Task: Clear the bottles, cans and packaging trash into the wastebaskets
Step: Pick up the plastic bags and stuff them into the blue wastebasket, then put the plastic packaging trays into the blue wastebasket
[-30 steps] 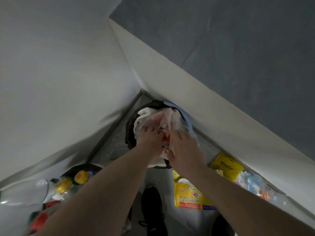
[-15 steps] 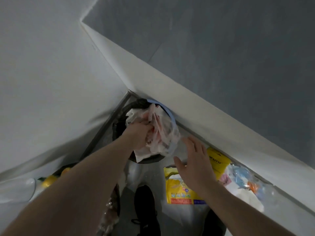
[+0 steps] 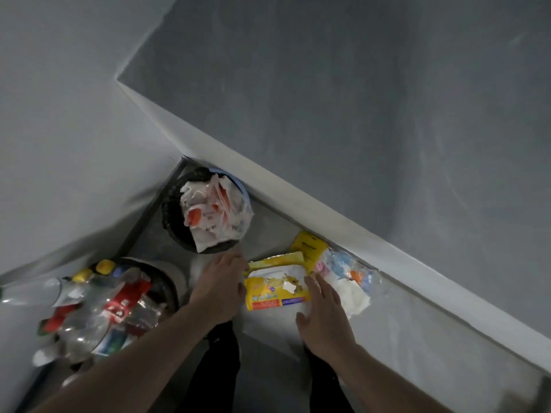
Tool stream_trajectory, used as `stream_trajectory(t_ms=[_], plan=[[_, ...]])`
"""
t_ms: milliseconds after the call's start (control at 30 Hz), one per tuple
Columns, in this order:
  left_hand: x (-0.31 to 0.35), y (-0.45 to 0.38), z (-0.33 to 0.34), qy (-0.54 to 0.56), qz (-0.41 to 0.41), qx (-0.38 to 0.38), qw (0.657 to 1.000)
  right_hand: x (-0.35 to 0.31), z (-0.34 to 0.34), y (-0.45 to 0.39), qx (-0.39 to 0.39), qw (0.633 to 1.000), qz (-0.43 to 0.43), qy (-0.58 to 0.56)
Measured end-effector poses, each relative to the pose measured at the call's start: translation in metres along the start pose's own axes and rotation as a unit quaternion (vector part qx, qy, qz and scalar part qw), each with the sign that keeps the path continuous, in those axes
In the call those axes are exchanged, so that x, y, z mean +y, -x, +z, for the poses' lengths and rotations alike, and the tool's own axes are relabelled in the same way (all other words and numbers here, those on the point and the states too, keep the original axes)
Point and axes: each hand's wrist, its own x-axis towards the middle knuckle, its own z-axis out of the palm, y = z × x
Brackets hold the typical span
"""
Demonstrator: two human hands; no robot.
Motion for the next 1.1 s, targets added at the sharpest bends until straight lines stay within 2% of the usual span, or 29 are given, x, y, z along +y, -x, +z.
stream_trajectory(t_ms=[100,200,300,467,600,700,933,1000,1100], plan=[[0.033,0.033,0.024,-0.020,-0.032,-0.063,0.997,0.026,-0.015,0.029,-0.037,0.999,0.005,0.026],[0.054,0.065,0.043,-0.009,-0.084,-0.078,0.993,0.062,-0.026,0.046,-0.050,0.997,-0.002,0.061],[0.077,0.096,0.054,-0.002,-0.156,-0.051,0.986,0.105,-0.040,0.057,-0.065,0.993,-0.049,0.085],[0.105,0.152,0.082,0.047,-0.289,0.010,0.956,0.169,-0.074,0.078,-0.063,0.972,-0.153,0.166],[0.168,0.213,0.112,0.104,-0.339,0.049,0.934,0.204,-0.096,0.106,-0.070,0.956,-0.180,0.220],[0.198,0.248,0.138,0.152,-0.356,0.063,0.920,0.215,-0.102,0.119,-0.088,0.943,-0.206,0.248],[0.211,0.295,0.230,0.279,-0.442,0.089,0.848,0.196,-0.061,0.134,-0.138,0.917,-0.231,0.293],[0.217,0.303,0.259,0.318,-0.466,0.082,0.821,0.195,-0.041,0.138,-0.155,0.909,-0.242,0.300],[0.225,0.312,0.305,0.357,-0.475,0.034,0.803,0.200,-0.016,0.143,-0.174,0.894,-0.261,0.321]])
